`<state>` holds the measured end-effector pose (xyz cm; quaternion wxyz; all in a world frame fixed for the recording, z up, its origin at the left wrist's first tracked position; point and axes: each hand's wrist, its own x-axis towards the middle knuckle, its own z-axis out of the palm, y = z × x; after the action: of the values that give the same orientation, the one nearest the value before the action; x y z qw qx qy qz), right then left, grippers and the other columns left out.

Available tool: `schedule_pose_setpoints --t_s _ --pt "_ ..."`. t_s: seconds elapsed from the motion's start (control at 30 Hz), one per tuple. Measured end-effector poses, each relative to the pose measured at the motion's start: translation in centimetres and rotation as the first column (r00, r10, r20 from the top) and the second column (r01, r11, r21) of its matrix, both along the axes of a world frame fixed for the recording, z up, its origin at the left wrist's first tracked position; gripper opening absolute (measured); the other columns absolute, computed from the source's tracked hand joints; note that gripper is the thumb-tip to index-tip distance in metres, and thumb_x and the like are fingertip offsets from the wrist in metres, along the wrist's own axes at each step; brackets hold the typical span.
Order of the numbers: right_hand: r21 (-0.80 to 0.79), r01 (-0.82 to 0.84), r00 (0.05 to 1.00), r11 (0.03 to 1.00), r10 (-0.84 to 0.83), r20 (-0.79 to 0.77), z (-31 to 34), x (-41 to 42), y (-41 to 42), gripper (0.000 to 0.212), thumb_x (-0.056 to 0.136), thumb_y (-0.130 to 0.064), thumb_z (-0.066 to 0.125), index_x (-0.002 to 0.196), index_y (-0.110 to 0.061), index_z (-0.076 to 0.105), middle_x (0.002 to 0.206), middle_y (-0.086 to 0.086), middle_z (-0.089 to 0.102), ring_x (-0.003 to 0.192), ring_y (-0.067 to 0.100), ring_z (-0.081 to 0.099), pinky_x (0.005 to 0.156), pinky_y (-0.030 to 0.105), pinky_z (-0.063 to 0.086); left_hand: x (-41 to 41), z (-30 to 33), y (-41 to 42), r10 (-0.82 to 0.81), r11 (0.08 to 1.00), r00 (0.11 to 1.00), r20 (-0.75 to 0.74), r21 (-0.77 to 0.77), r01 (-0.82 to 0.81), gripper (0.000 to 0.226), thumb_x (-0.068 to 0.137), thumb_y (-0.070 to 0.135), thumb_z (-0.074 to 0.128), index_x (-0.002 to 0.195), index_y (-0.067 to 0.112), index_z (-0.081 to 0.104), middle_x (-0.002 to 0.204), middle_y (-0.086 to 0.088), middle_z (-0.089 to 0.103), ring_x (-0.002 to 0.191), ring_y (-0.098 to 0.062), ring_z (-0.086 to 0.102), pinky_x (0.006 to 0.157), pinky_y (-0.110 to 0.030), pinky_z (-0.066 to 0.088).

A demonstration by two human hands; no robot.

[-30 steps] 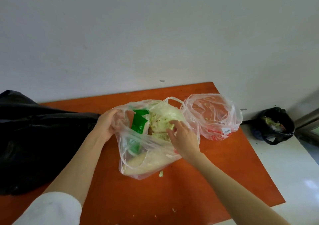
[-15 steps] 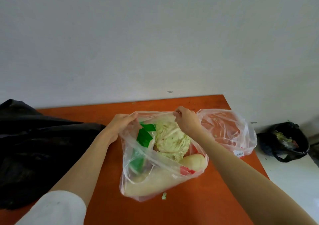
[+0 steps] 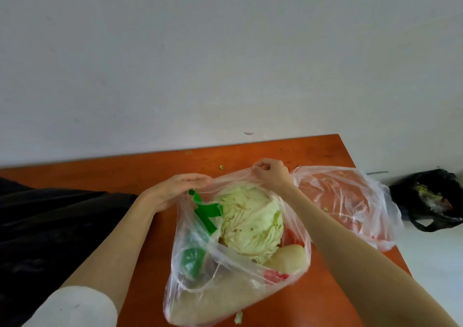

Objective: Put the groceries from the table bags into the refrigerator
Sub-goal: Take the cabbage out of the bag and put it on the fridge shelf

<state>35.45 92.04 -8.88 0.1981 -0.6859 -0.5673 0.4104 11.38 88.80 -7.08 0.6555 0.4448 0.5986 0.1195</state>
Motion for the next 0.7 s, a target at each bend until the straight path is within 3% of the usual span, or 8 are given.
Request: schedule_pose_setpoints --t_s 0.1,0.2,0.3,0.37,0.43,0.53,0.6,0.7 --pt "0.005 0.026 0.998 1.000 -0.026 -0.063 -0.5 0.3 0.5 0.014 0.089 -0.016 0.060 0.101 -0.011 0.066 0.083 -0.004 0.060 0.063 0.006 0.052 0.055 0.017 0.044 0.8 0.8 1.2 -0.141 0.988 0.978 -0.154 0.043 0.149 0.044 0.061 0.059 0.070 0.099 0.037 0.068 0.118 0.010 0.060 0.120 -0.013 0.045 0.099 -0.030 0.029" --pt "-0.029 0.001 0.977 1.000 -0.007 -0.215 0.7 0.3 -0.2 0.024 0.090 -0.024 0.060 0.109 -0.009 0.058 0.090 -0.004 0.058 0.071 0.008 0.055 0.050 0.009 0.043 2.0 1.6 2.2 -0.288 0.950 0.930 -0.227 0.054 0.308 0.066 0.052 0.070 0.071 0.108 0.037 0.062 0.127 0.009 0.053 0.122 -0.013 0.043 0.106 -0.034 0.031" --pt "-0.051 -0.223 0.949 0.974 0.204 -0.240 2.1 1.1 -1.4 0.031 0.090 -0.026 0.058 0.117 -0.010 0.058 0.094 -0.012 0.055 0.077 -0.005 0.050 0.054 -0.001 0.041 3.4 1.6 2.5 -0.366 0.919 0.882 -0.297 0.034 0.393 0.044 0.072 0.040 0.073 0.111 0.023 0.063 0.125 0.003 0.055 0.117 -0.013 0.045 0.097 -0.028 0.033" --pt "-0.087 -0.349 0.928 0.933 0.330 -0.173 2.2 2.1 -2.1 0.035 0.089 -0.028 0.060 0.121 -0.014 0.059 0.102 -0.015 0.052 0.088 -0.004 0.049 0.060 -0.002 0.041 3.8 1.8 2.6 -0.328 0.929 0.894 -0.305 0.071 0.364 0.023 0.076 0.028 0.073 0.096 0.019 0.068 0.115 0.001 0.061 0.106 -0.011 0.050 0.089 -0.027 0.035" --pt "-0.130 -0.335 0.938 0.933 0.317 -0.142 1.8 2.9 -2.5 0.038 0.087 -0.030 0.063 0.121 -0.014 0.061 0.111 -0.008 0.057 0.096 0.003 0.051 0.062 0.002 0.041 3.9 1.7 2.6 -0.291 0.938 0.907 -0.304 0.094 0.333 0.012 0.080 0.025 0.069 0.090 0.018 0.068 0.106 0.001 0.063 0.097 -0.008 0.053 0.089 -0.029 0.036" --pt "-0.133 -0.190 0.960 0.973 0.156 -0.232 0.7 3.0 -2.5 0.020 0.088 -0.025 0.062 0.101 -0.012 0.071 0.095 0.003 0.070 0.082 0.013 0.062 0.067 0.012 0.051 4.0 1.0 2.9 -0.165 0.972 0.945 -0.282 0.117 0.205 0.013 0.088 0.026 0.061 0.094 0.016 0.066 0.099 0.003 0.062 0.099 -0.012 0.052 0.087 -0.030 0.035" --pt "-0.125 -0.125 0.981 0.984 0.103 -0.165 0.1 2.5 -1.9 0.017 0.089 -0.032 0.061 0.089 -0.020 0.073 0.085 0.001 0.072 0.076 0.015 0.063 0.074 0.027 0.053 4.3 0.3 3.1 -0.106 0.980 0.952 -0.286 0.132 0.149 0.013 0.090 0.026 0.057 0.094 0.015 0.063 0.095 0.004 0.059 0.100 -0.015 0.052 0.085 -0.029 0.036" --pt "-0.150 -0.029 0.999 0.988 0.023 -0.043 -0.4 1.6 -1.1 0.022 0.092 -0.027 0.057 0.096 -0.012 0.072 0.083 0.001 0.066 0.067 0.011 0.055 0.057 0.017 0.045 4.6 -0.6 3.4 -0.007 0.987 0.957 -0.289 0.150 0.053 0.010 0.089 0.024 0.060 0.090 0.014 0.063 0.097 0.000 0.061 0.106 -0.021 0.054 0.085 -0.029 0.036"
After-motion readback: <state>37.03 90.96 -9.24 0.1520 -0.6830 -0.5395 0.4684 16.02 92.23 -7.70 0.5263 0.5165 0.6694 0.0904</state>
